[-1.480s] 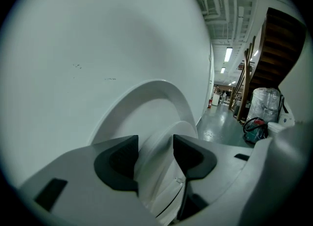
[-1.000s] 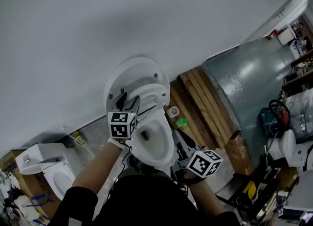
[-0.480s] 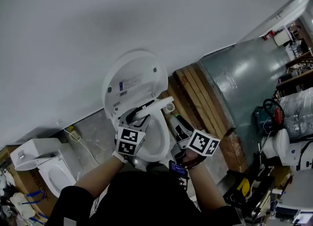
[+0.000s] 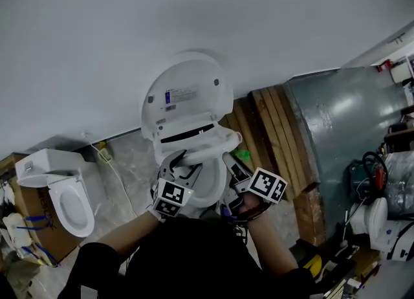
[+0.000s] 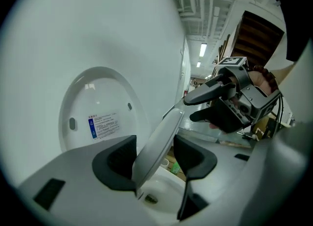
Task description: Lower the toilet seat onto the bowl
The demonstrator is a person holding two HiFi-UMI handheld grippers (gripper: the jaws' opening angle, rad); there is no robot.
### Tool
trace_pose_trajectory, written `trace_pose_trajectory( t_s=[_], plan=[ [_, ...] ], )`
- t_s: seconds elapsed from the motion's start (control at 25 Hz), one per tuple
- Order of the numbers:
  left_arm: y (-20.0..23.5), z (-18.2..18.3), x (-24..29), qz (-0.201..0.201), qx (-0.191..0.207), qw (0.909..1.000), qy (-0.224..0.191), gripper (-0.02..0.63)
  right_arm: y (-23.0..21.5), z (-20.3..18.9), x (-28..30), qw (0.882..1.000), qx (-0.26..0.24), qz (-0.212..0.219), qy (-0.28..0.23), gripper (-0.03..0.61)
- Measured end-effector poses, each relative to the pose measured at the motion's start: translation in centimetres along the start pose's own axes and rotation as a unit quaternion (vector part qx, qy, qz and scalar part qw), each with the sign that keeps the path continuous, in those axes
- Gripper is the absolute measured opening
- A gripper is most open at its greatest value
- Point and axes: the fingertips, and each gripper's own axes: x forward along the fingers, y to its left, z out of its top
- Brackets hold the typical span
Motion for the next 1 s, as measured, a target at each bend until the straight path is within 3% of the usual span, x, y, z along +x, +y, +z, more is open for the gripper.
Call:
trace_pose_trajectory(
  t_s=[0.2,0.52,0.72,1.0],
  plan=[
    [-1.4,-0.8,-0.4,0.067,0.011,0.9972,0.030,0.246,-1.8,-1.2,-0.4,0.998,0.019,0.031,0.055,0.255],
    [-4.6,-3.9,-0.2,0.120,0.040,0.9900,0.064,0.250,-5.2,-1.7,-0.7,0.991,0.041,0.053,0.119,0.255],
    [-6.1,-5.8,-0.3,0.145,0.036,0.9847,0.089,0.255,-7.3,-3.4,-1.4,0.983,0.038,0.054,0.169,0.253],
    [-7.8,-7.8,-1.5,0.185,0.014,0.9773,0.102,0.255,-9.4,-4.7,-2.4,0.974,0.071,0.052,0.209,0.225]
  ],
)
